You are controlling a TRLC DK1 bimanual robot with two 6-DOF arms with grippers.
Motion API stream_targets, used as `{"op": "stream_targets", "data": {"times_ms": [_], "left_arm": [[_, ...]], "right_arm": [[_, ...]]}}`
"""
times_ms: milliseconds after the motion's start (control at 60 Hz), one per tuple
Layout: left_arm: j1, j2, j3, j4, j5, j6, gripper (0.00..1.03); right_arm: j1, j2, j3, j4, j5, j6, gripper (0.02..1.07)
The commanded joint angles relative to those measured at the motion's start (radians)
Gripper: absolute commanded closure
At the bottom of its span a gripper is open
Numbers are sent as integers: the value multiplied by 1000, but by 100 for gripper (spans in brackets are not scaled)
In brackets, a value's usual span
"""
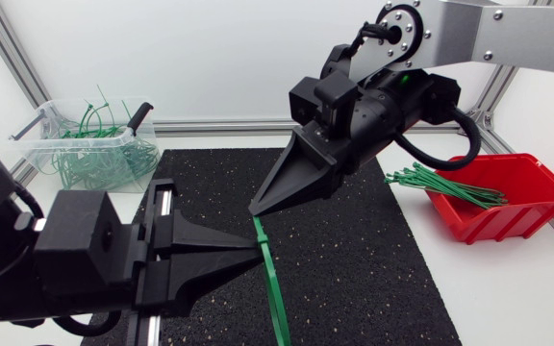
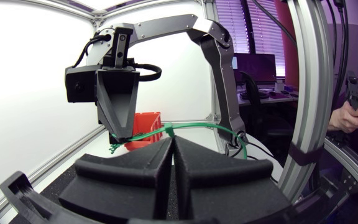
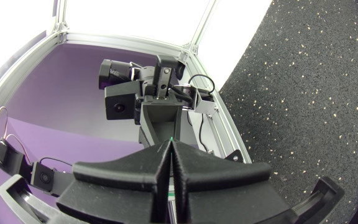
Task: Take a green cable tie from the red box, thread the tail through the head to close it, then place it in the transparent bin on the left.
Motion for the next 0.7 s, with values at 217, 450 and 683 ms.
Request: {"op": "stream_targets", "data": {"times_ms": [217, 450, 683], "left_arm": [[52, 39, 64, -32, 30, 3, 100], [105, 52, 149, -184, 27, 4, 100], [224, 92, 256, -386, -114, 64, 100]], "right_arm": [[-54, -96, -35, -47, 13, -29, 41], [-152, -103, -7, -108, 237, -40, 11], [-180, -191, -99, 126, 539, 137, 6]]}}
